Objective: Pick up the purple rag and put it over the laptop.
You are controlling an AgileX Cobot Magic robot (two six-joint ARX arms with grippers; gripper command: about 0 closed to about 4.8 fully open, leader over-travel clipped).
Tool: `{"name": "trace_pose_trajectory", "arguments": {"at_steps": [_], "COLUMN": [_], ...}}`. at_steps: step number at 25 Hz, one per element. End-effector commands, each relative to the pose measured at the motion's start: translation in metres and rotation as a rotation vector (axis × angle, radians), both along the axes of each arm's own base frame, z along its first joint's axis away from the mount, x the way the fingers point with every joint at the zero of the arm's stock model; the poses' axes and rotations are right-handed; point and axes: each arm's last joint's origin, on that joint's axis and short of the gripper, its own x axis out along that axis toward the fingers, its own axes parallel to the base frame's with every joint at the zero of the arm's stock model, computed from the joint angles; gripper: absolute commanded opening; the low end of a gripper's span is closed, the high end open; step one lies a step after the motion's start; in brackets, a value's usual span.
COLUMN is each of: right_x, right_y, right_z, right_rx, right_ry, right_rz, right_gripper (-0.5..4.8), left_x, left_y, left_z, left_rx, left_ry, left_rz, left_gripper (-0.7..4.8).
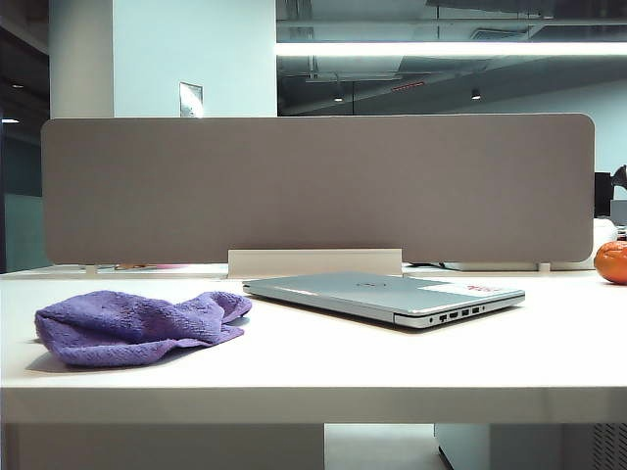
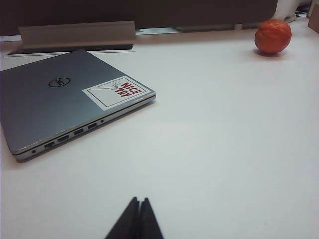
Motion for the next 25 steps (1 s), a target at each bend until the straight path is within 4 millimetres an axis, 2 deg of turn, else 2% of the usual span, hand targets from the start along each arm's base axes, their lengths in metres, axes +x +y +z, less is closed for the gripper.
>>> {"name": "trace_pose_trajectory", "arguments": {"at_steps": [1, 19, 25], "right_x": [0.0003, 0.0003, 0.0001], "right_y": [0.0000, 0.0001, 0.0029], "right_z": [-0.0001, 0.0005, 0.0006], "right_rx": [-0.003, 0.005, 0.019], "right_ry": [-0.009, -0.016, -0.015], "right_rz": [-0.001, -0.001, 0.099], "right_gripper": [0.22, 0.22, 0.22], "left_x": [-0.0002, -0.0002, -0.0002], "left_y": [-0.0002, -0.0002, -0.0002], "left_z": [0.0022, 0.0022, 0.0022], "left_rx": [0.000, 0.000, 0.000], "left_ry": [-0.015, -0.015, -0.015], "left_rz": [-0.005, -0.005, -0.005], "left_gripper": [-0.06, -0.06, -0.06]}}
